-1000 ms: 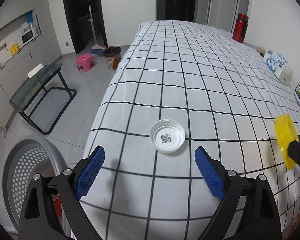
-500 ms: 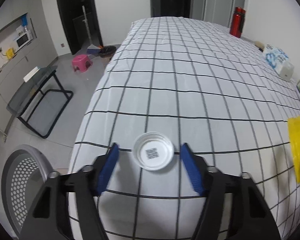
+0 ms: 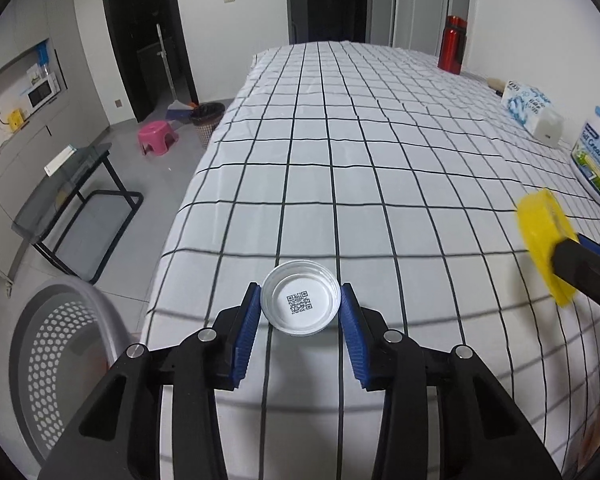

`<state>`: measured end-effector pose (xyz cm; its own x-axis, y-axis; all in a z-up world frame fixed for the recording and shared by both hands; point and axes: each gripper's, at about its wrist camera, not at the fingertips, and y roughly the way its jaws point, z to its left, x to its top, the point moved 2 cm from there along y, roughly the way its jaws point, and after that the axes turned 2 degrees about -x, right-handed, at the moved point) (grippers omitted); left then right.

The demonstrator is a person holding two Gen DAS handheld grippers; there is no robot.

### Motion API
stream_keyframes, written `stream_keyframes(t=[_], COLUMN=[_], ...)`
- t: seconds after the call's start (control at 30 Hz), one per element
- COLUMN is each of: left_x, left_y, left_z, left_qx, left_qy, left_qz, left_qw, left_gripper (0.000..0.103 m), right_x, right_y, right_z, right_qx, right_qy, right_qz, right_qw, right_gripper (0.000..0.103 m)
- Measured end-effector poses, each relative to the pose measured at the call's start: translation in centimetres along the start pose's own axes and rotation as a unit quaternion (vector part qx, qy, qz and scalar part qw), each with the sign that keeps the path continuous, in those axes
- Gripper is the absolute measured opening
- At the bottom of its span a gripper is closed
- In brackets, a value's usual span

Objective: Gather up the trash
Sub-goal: 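Grasp the yellow lid ring with the right tool while the left tool grasps the white cap, then carry the yellow ring and white cap in both tools over the basket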

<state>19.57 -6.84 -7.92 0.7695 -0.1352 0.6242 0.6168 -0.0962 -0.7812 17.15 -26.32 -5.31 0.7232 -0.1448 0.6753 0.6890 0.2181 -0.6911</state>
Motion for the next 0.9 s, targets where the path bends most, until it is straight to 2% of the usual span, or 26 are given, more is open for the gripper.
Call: stream_keyframes(t=[0.23,0.5,0.9], left_x=[-1.8,-4.6,-9.0], left_y=[-3.2,-7.3,-11.3], left_z=[1.6,5.3,12.4], left_qx=[0.008,0.019,0.053], left_qy=[-0.009,-0.032,-0.077], left_qz=[-0.02,-0.04,-0.055], left_qw=[0.9997,0.9985,0.9941], left_gripper=[0.039,0.039,0.039], right_x=[-0.4,-1.7,-6.0], right_y=[-0.2,-1.3,-1.3], right_z=[1.9,5.5,13.4], right_qx=[0.0,0.004,0.054], right_qy=[-0.017,-0.045,-0.071], right_qz=[0.001,0.004,0.031], right_qw=[1.0,0.999,0.995], right_gripper=[0.064,0.064,0.064])
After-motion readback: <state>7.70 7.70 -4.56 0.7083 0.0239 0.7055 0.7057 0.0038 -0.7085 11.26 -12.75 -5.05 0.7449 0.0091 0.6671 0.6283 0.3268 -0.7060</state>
